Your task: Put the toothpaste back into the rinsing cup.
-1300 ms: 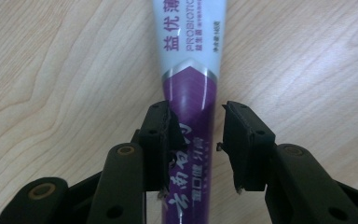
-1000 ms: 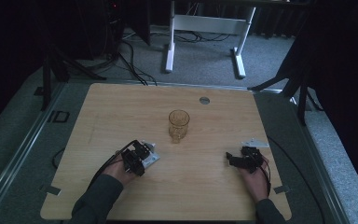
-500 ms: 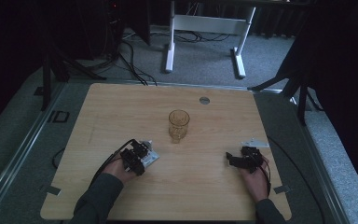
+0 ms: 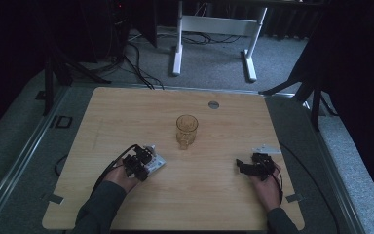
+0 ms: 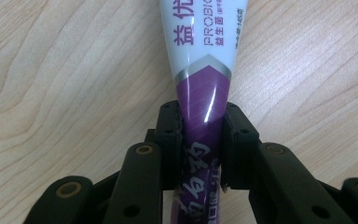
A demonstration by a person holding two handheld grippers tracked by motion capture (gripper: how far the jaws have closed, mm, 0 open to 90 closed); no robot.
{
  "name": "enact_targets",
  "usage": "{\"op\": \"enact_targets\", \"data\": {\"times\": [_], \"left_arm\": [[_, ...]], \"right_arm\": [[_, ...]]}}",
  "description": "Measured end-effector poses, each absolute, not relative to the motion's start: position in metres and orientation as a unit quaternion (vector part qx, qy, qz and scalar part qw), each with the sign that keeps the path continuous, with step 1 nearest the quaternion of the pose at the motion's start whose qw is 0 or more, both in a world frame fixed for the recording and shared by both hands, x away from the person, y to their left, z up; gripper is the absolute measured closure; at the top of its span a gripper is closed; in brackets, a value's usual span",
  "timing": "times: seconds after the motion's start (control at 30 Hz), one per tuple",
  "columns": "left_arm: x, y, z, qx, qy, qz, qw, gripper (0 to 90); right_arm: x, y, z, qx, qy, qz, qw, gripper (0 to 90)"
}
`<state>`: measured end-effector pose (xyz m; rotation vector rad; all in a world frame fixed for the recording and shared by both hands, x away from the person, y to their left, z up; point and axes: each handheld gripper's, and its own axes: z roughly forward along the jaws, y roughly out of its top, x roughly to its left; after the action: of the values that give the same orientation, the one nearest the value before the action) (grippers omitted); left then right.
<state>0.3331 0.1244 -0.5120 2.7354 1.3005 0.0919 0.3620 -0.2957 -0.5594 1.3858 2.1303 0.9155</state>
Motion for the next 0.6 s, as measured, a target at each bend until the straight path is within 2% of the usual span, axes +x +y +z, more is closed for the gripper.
{"op": "enact_targets", "data": {"times": [0.3,0.6], "left_arm": [[0.328,0.135,-0.500,0.895,0.438,0.035,0.075,72.6],[0.323,0.136,-0.481,0.888,0.443,0.071,0.101,72.6]], "right_arm": [[0.362,-0.296,-0.559,0.500,0.770,0.331,0.219,19.5],[0.362,-0.296,-0.559,0.500,0.770,0.331,0.219,19.5]]}}
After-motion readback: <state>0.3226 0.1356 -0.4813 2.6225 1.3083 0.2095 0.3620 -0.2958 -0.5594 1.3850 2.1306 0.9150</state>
